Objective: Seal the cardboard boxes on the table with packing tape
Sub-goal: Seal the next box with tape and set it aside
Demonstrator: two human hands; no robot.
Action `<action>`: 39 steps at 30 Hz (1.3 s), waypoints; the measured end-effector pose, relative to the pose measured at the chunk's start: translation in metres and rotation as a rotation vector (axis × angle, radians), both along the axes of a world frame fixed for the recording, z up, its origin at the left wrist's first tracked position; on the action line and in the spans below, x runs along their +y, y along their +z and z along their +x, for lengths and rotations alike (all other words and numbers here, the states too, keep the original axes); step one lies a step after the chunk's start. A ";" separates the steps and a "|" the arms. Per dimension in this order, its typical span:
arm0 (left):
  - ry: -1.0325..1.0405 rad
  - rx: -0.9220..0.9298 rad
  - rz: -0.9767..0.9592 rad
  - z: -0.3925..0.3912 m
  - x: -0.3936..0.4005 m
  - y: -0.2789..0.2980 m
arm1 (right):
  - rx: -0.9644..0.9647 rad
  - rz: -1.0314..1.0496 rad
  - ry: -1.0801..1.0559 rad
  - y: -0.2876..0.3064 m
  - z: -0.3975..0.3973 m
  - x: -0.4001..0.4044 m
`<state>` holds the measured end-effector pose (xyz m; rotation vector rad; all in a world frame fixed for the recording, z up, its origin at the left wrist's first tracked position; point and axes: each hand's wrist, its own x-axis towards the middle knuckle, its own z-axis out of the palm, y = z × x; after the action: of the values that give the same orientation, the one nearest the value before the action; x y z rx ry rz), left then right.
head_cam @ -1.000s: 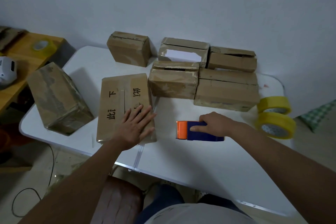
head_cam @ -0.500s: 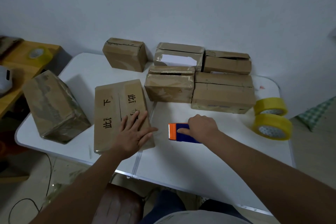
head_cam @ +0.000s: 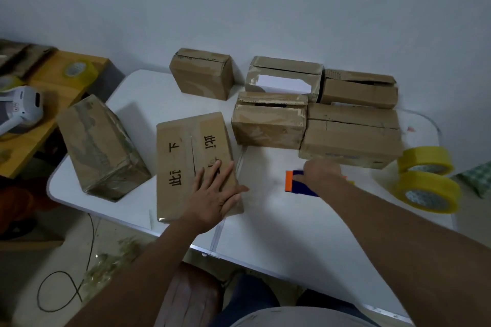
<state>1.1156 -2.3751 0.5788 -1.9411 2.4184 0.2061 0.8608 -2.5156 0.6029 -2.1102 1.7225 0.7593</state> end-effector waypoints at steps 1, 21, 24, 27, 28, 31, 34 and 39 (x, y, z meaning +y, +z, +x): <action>0.002 0.006 -0.005 0.000 -0.001 -0.001 | -0.009 0.005 -0.051 0.000 -0.008 -0.004; 0.039 0.038 0.039 -0.003 -0.004 -0.006 | -1.264 0.386 -1.052 -0.026 0.053 0.090; 0.080 0.033 0.047 -0.004 0.001 -0.006 | -1.277 0.437 -1.086 -0.030 0.054 0.097; 0.107 0.002 0.059 -0.007 0.007 -0.006 | -1.295 0.361 -1.060 -0.037 0.054 0.097; 0.117 0.018 0.067 -0.007 0.007 -0.006 | -1.288 0.337 -1.049 -0.038 0.056 0.096; 0.092 0.084 0.120 0.004 -0.001 -0.002 | -1.255 0.248 -1.003 -0.043 0.063 0.094; -0.046 -0.018 0.131 0.022 -0.006 0.003 | -1.200 0.162 -0.938 -0.047 0.069 0.093; -0.080 -0.057 0.026 0.021 0.000 -0.002 | -1.122 0.152 -0.765 -0.053 0.088 0.091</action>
<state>1.1363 -2.3749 0.5765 -1.8103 2.4382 0.1764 0.9489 -2.4242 0.5501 -1.1356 1.4674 -0.4434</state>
